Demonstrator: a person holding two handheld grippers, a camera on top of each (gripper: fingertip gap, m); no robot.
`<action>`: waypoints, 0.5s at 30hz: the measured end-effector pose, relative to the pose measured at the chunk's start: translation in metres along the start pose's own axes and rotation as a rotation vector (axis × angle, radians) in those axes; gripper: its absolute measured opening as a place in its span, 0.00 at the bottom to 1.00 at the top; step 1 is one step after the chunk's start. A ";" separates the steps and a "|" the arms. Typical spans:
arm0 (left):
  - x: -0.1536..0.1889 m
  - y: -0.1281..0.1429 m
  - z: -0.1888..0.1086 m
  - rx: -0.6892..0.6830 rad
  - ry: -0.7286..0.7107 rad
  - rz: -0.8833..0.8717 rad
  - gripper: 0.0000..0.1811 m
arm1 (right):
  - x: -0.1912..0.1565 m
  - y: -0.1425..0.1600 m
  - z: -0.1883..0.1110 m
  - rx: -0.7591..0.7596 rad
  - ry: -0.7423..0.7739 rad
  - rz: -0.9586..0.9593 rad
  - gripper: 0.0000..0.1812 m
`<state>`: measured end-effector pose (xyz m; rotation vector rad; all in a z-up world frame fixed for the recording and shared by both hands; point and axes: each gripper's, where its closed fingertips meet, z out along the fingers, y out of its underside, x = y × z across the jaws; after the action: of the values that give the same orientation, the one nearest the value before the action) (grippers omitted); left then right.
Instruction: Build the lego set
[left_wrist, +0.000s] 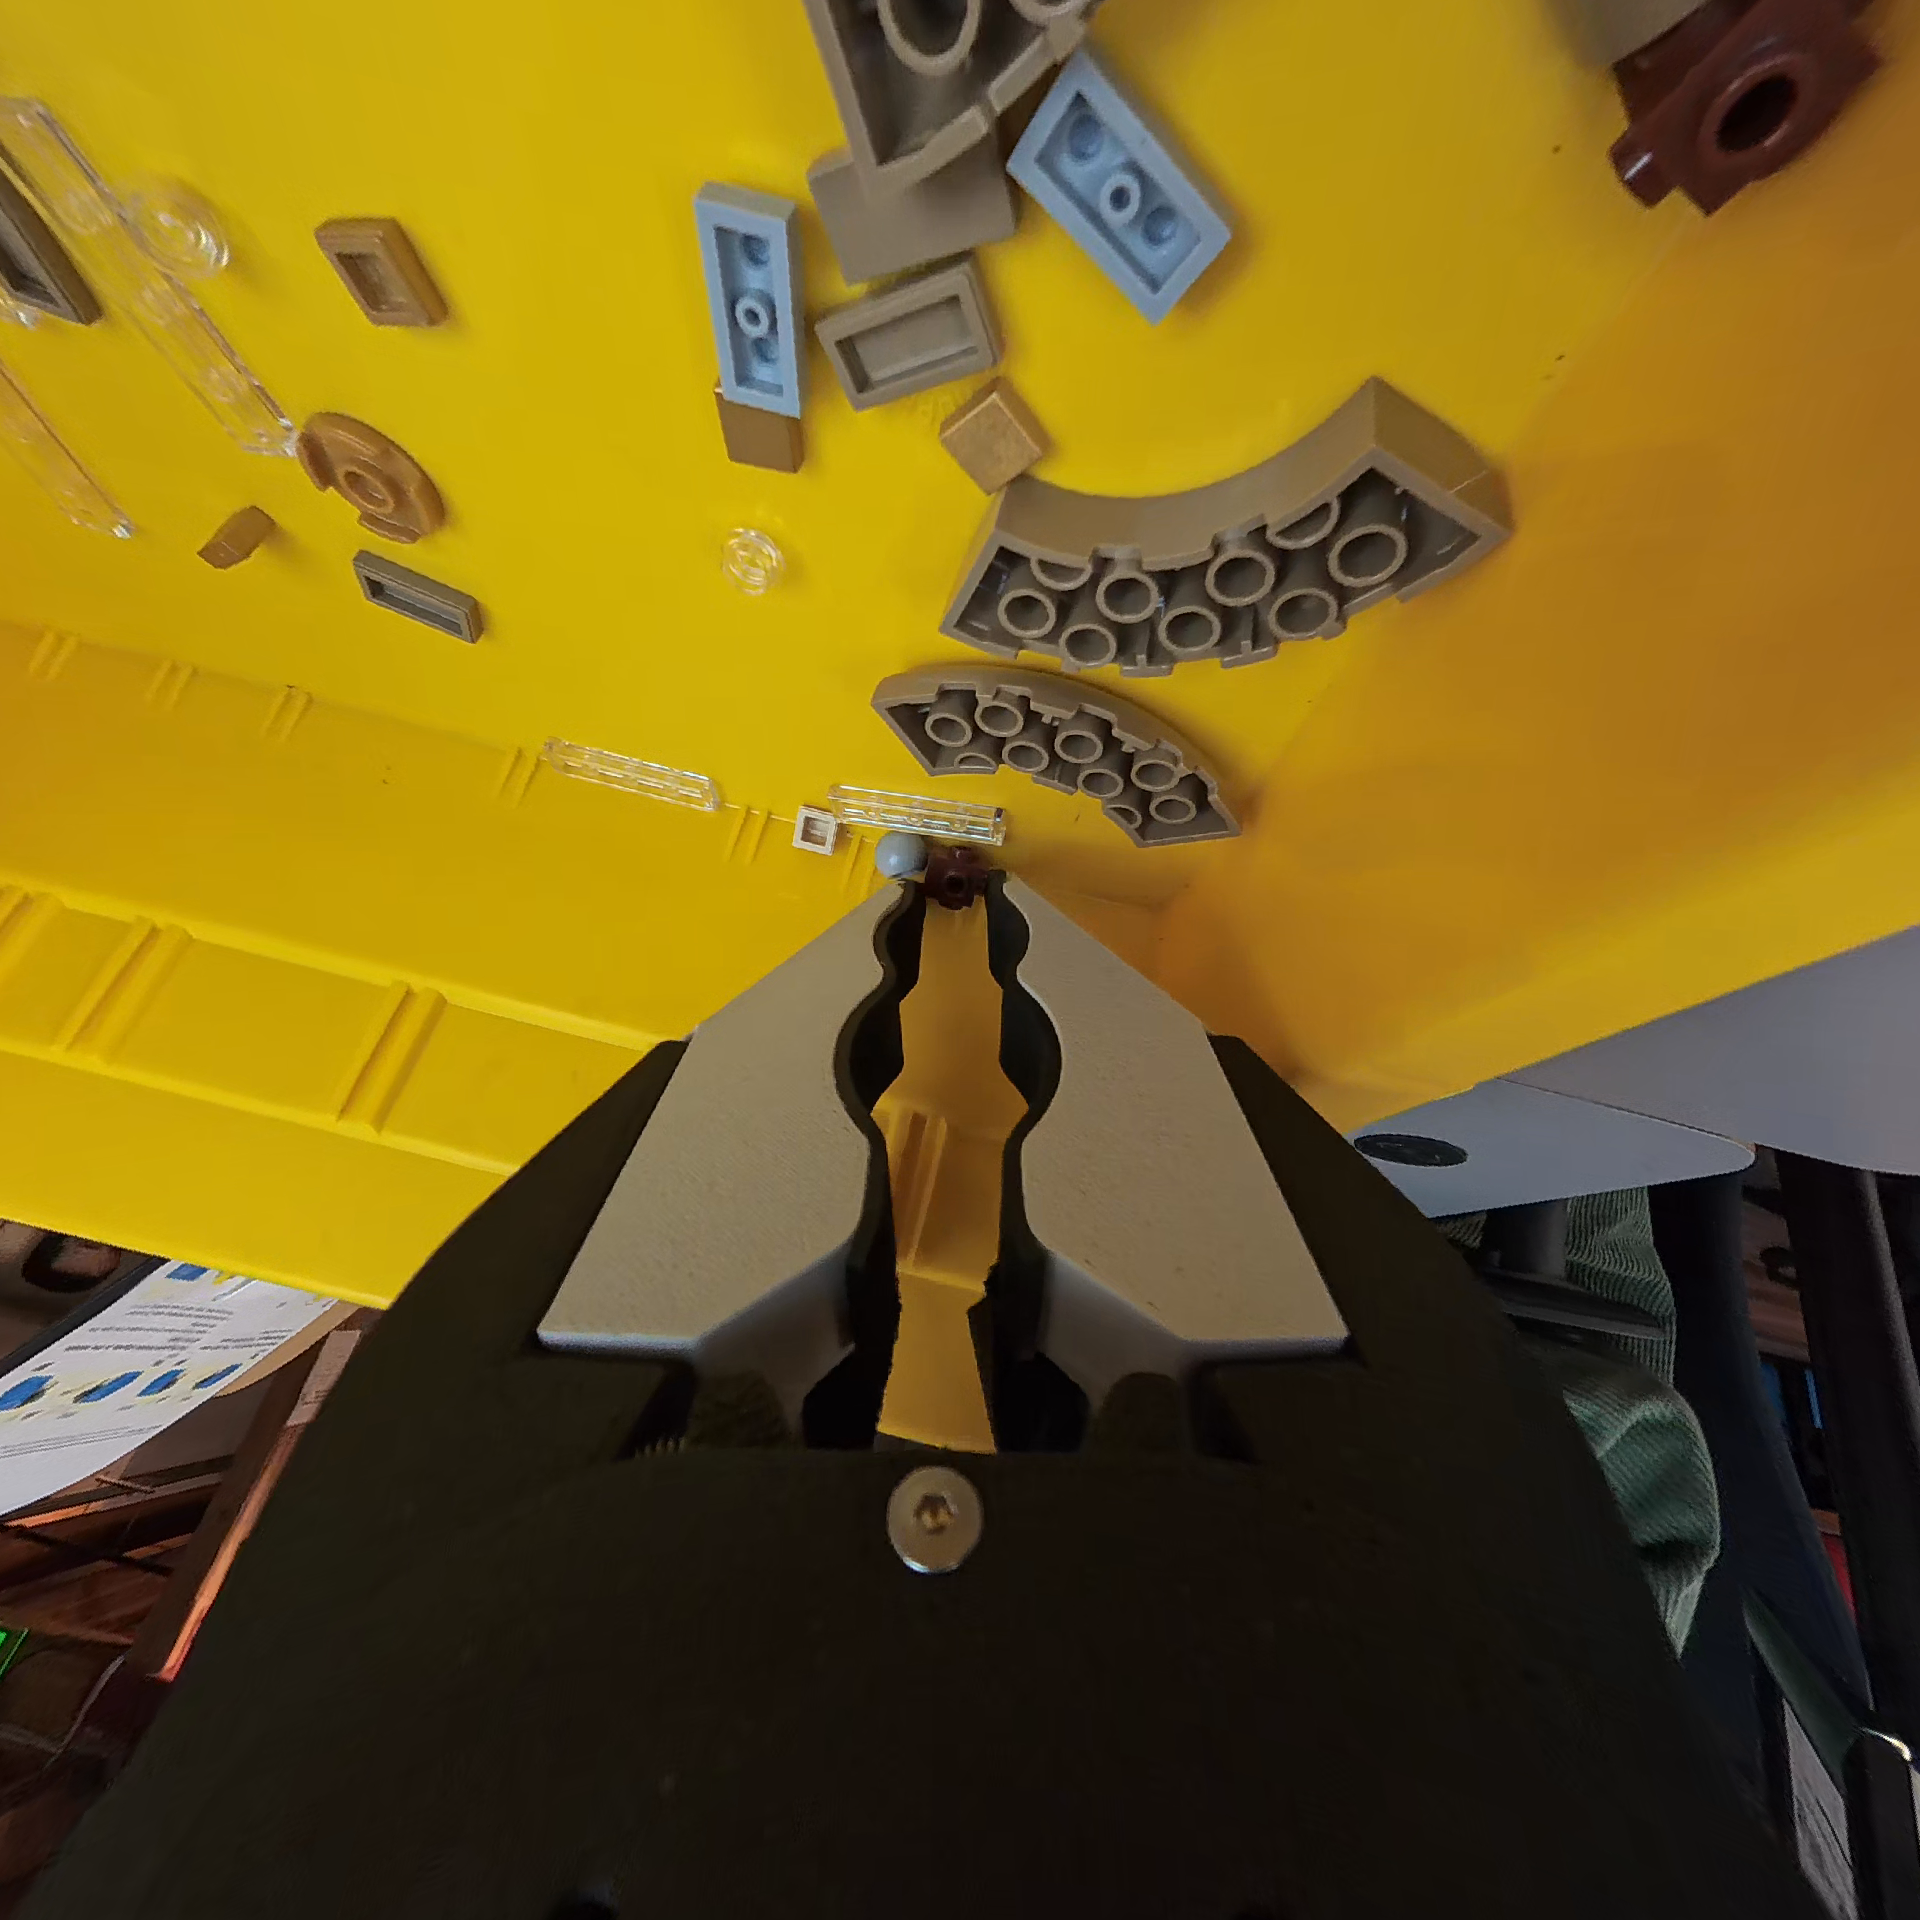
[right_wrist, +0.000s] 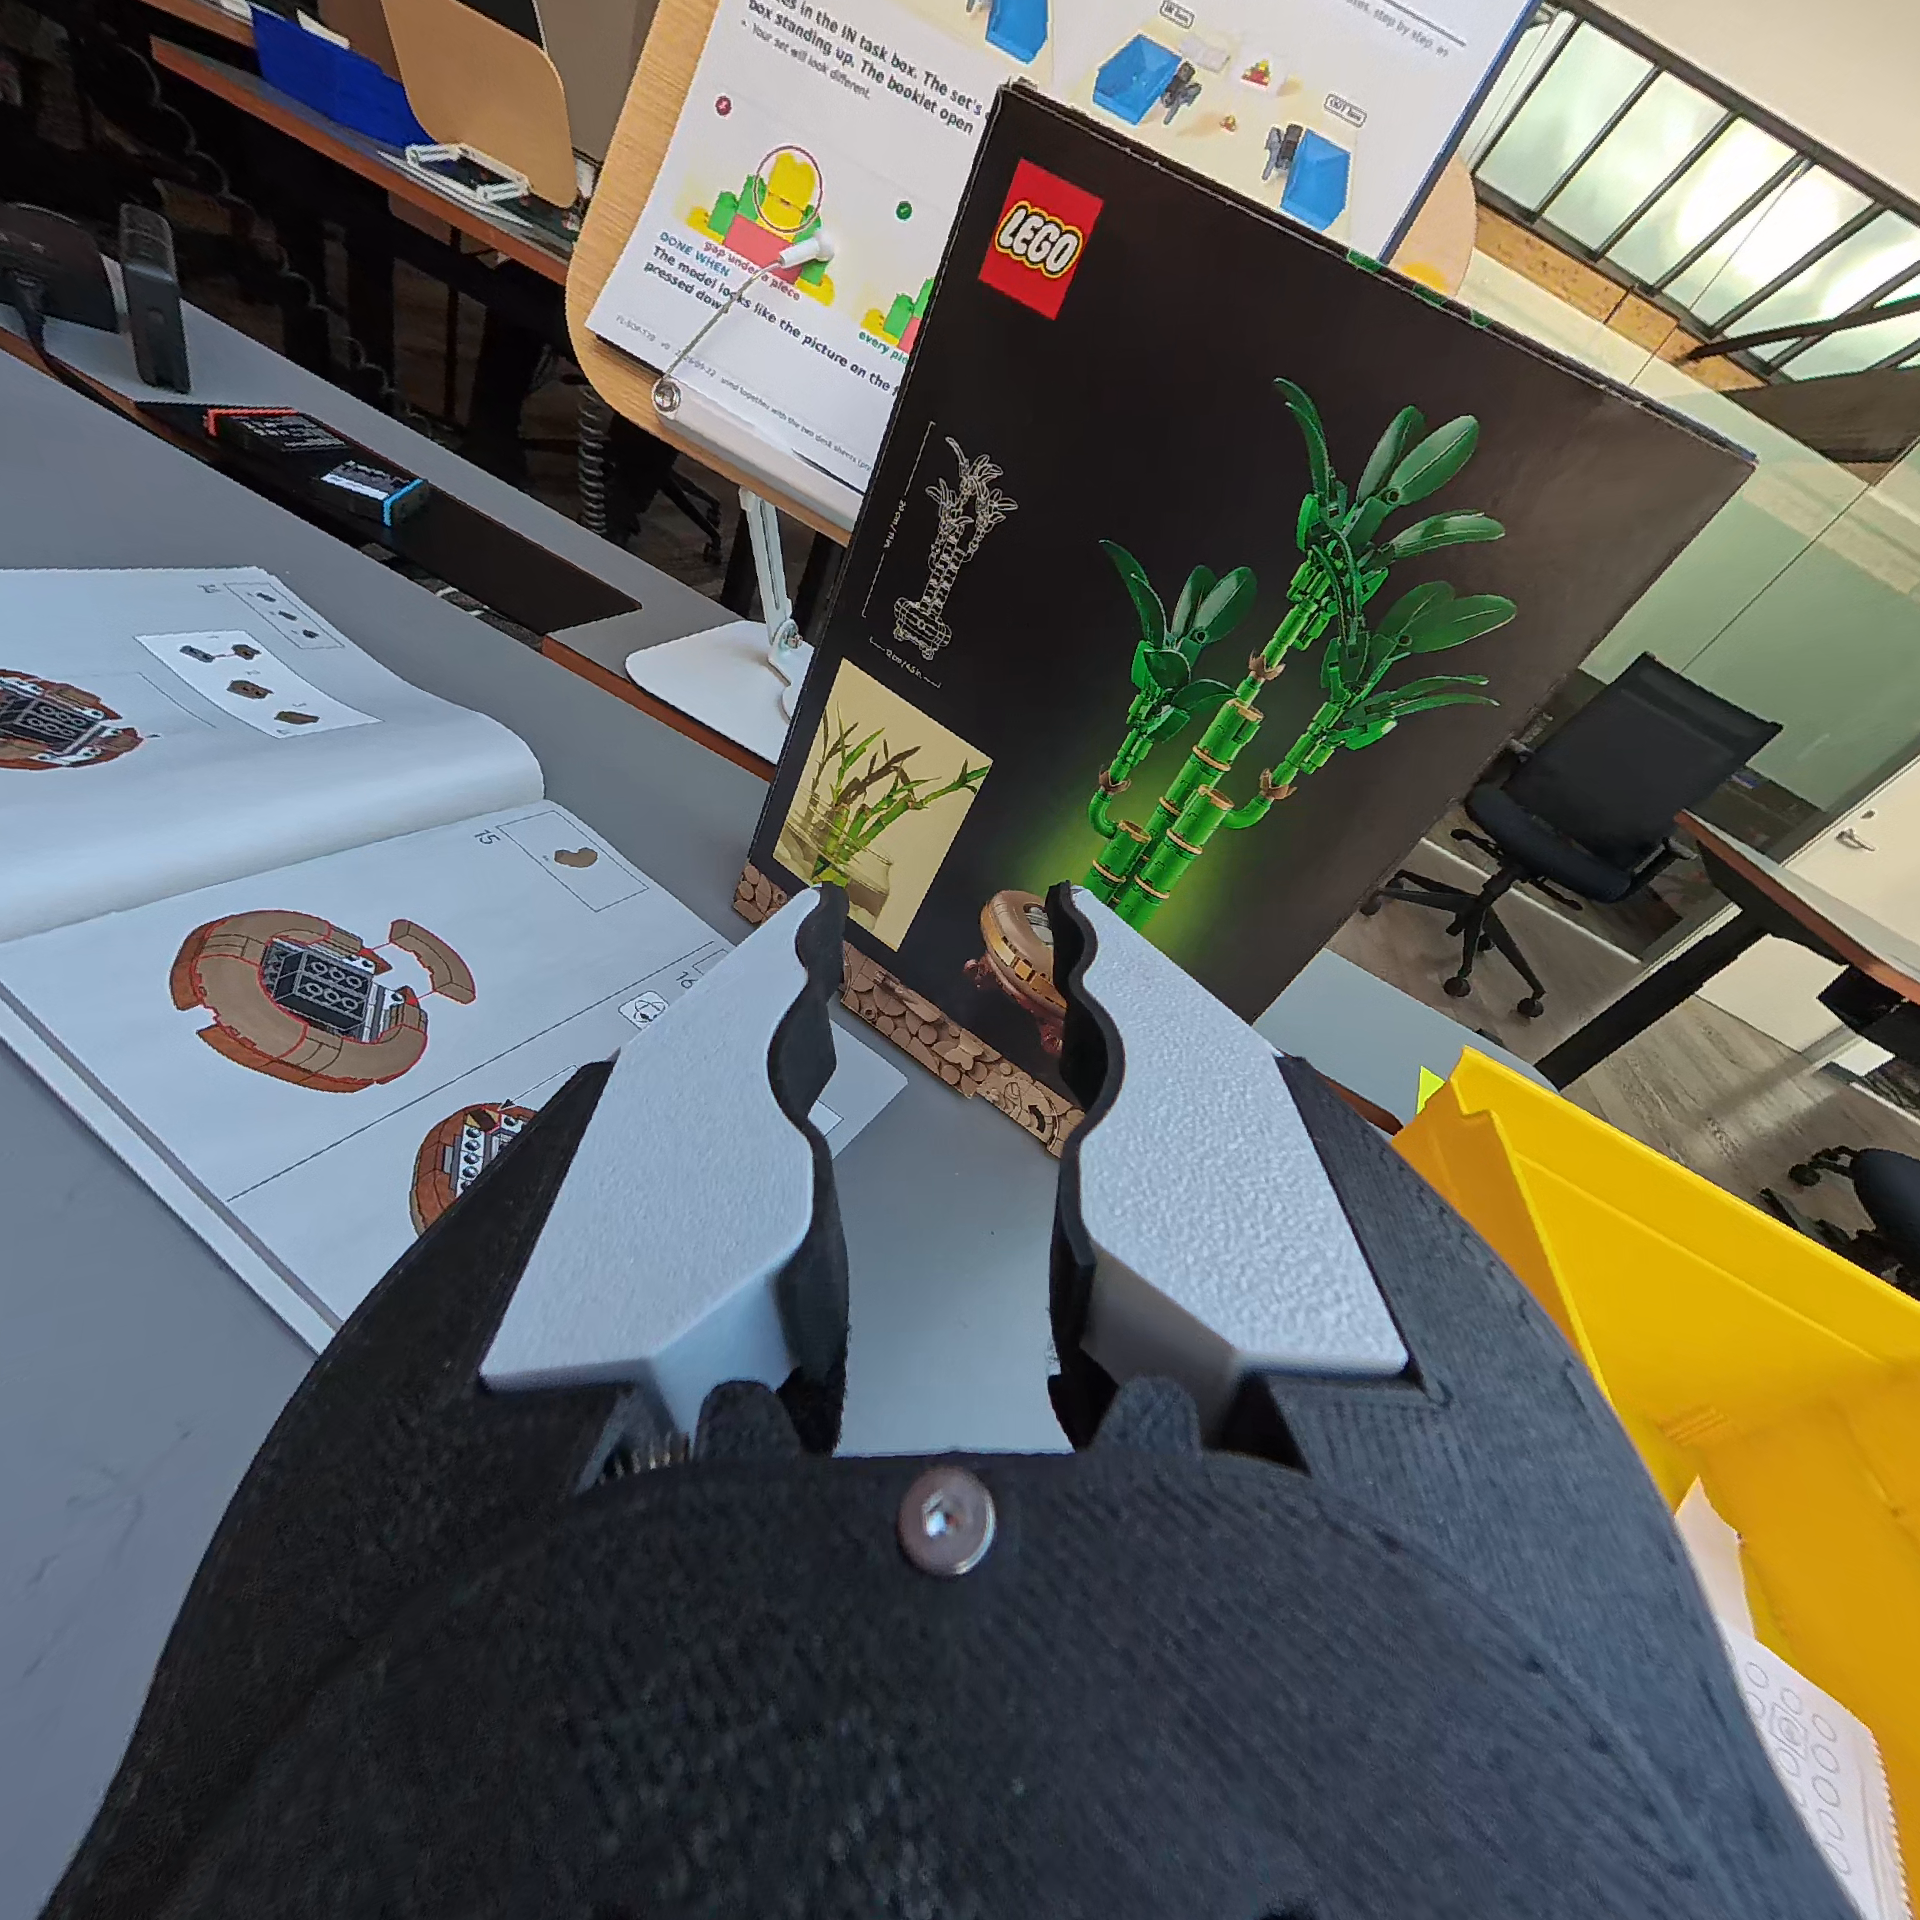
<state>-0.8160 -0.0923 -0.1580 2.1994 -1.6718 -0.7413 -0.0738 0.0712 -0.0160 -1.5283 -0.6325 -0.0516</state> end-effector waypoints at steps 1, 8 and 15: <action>0.000 0.001 -0.002 0.003 0.005 -0.013 0.06 | 0.001 0.000 0.000 0.002 0.002 0.002 0.22; -0.040 0.005 -0.080 0.232 -0.141 -0.241 0.06 | 0.001 -0.002 -0.001 0.010 0.003 0.005 0.22; -0.031 -0.137 -0.292 1.045 -0.187 -0.399 0.06 | 0.002 0.001 0.001 0.000 0.007 0.016 0.22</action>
<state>-0.5496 -0.0475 0.0206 3.3121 -2.0076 -0.0988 -0.0726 0.0727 -0.0160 -1.5323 -0.6140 -0.0448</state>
